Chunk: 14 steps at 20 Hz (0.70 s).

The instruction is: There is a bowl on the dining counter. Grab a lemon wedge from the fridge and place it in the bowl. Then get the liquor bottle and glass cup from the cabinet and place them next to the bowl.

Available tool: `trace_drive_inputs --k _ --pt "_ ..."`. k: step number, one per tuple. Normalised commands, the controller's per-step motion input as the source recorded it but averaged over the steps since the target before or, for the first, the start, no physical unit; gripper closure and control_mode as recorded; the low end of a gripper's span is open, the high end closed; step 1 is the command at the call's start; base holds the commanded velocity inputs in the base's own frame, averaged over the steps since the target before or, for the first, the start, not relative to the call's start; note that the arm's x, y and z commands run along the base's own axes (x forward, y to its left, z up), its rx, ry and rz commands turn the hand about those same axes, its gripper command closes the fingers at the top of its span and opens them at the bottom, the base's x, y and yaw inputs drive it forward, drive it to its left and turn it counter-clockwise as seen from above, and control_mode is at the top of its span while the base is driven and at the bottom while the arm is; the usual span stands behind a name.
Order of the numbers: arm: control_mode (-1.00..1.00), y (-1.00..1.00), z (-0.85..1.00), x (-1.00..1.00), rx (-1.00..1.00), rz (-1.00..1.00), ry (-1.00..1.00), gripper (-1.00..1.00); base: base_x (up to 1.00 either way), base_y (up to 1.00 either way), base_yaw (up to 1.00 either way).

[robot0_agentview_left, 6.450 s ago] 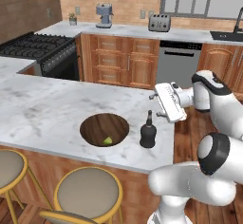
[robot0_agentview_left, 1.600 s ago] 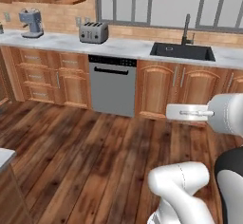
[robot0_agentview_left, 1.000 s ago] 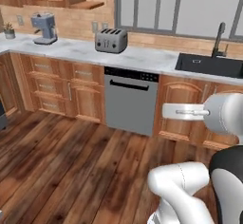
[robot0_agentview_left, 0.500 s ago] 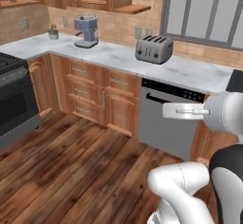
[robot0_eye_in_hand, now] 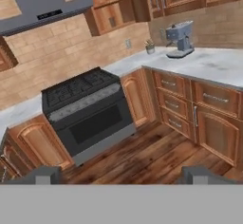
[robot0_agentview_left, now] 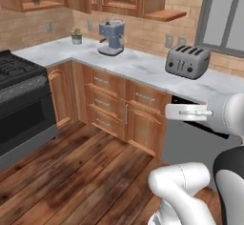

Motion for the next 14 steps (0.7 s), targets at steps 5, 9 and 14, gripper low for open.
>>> trace_drive_inputs --k 5,9,14 --pt "1.00 0.00 0.00 0.00 0.00 0.00 0.00 -1.00 1.00 0.15 0.13" --pt "1.00 0.00 0.00 0.00 0.00 0.00 0.00 -1.00 1.00 0.27 0.08" --pt "1.00 0.00 0.00 0.00 0.00 0.00 0.00 -1.00 1.00 0.29 0.09"
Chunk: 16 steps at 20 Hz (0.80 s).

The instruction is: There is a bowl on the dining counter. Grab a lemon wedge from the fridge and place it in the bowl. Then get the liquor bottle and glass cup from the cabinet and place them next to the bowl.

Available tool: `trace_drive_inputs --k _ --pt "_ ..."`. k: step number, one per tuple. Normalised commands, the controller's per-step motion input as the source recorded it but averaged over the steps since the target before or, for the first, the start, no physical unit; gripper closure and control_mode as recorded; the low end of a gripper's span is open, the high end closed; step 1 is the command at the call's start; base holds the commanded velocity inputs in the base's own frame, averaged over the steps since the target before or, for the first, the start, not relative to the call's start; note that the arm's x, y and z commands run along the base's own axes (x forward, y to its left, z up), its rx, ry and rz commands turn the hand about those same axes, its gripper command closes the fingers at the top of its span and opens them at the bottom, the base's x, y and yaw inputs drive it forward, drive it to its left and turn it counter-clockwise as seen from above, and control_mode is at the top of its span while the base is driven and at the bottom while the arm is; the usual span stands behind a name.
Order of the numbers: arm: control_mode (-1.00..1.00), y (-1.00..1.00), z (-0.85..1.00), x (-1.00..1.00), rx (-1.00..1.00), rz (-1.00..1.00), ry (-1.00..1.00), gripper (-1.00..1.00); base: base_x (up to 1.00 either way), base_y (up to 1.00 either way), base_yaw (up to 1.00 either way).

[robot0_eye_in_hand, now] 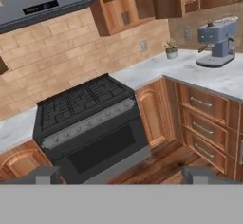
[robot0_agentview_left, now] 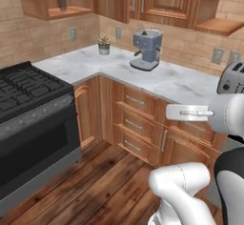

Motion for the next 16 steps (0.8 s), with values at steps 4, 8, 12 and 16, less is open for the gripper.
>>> trace_drive_inputs --k 4,8,12,16 --pt "1.00 0.00 0.00 0.00 0.00 0.00 0.00 -1.00 1.00 0.23 0.14" --pt "1.00 0.00 0.00 0.00 0.00 0.00 0.00 -1.00 1.00 0.11 0.22" --pt "1.00 0.00 0.00 0.00 0.00 0.00 0.00 -1.00 1.00 0.09 0.24" --pt "1.00 0.00 0.00 0.00 0.00 0.00 0.00 -1.00 1.00 0.03 0.30"
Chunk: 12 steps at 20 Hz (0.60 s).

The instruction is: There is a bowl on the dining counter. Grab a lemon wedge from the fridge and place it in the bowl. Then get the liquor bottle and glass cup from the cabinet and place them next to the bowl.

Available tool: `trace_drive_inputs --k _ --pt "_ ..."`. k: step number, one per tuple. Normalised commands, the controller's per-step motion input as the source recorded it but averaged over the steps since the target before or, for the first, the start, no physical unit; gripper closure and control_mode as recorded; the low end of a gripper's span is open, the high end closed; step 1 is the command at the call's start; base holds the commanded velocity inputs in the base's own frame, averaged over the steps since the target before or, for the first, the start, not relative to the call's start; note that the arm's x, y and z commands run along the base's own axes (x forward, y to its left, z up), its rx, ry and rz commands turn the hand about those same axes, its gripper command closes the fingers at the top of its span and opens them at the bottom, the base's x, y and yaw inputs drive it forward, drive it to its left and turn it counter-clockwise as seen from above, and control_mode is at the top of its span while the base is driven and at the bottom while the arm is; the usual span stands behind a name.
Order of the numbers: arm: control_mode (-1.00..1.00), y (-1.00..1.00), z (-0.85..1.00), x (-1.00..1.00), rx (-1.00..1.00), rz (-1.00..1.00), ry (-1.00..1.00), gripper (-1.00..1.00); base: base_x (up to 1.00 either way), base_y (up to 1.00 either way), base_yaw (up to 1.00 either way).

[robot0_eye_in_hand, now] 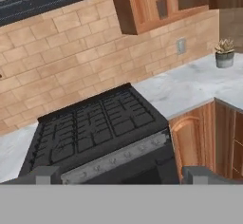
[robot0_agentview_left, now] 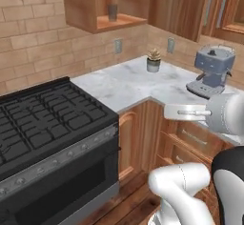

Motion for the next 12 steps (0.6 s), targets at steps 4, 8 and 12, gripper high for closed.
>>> trace_drive_inputs --k 4,8,12 --pt "1.00 0.00 0.00 0.00 0.00 0.00 0.00 -1.00 0.96 0.10 0.33" --pt "1.00 0.00 0.00 0.00 0.00 0.00 0.00 -1.00 0.74 0.25 0.23" --pt "1.00 0.00 0.00 0.00 0.00 0.00 0.00 -1.00 0.82 0.22 0.17"
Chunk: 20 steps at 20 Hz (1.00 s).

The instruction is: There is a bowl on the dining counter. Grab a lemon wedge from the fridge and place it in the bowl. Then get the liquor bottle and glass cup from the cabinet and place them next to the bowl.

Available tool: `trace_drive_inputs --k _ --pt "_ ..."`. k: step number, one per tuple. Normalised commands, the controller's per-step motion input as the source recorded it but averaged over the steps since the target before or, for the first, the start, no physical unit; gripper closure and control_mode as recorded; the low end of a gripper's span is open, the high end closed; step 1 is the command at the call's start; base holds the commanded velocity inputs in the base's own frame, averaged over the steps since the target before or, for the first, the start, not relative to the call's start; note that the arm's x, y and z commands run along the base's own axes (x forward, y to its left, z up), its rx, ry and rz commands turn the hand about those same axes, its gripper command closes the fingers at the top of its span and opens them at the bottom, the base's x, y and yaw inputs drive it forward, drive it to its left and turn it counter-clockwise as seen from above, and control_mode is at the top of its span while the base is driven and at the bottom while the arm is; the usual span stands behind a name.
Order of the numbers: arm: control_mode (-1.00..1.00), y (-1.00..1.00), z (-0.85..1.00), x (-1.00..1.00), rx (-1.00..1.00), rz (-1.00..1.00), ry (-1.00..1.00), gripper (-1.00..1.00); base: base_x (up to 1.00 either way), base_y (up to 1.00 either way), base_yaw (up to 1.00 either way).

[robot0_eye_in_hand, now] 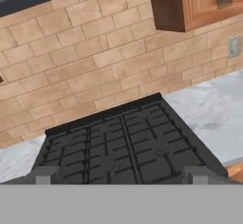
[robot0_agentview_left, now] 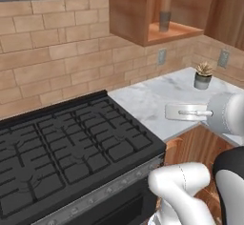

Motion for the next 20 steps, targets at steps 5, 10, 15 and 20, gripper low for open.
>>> trace_drive_inputs --k 5,10,15,20 --pt "1.00 0.00 0.00 0.00 0.00 0.00 0.00 -1.00 0.39 -0.02 0.07" --pt "1.00 0.00 0.00 0.00 0.00 0.00 0.00 -1.00 0.14 -0.14 0.00" --pt "1.00 0.00 0.00 0.00 0.00 0.00 0.00 -1.00 0.05 -0.32 0.01" --pt "1.00 0.00 0.00 0.00 0.00 0.00 0.00 -1.00 -0.10 -0.50 0.03"
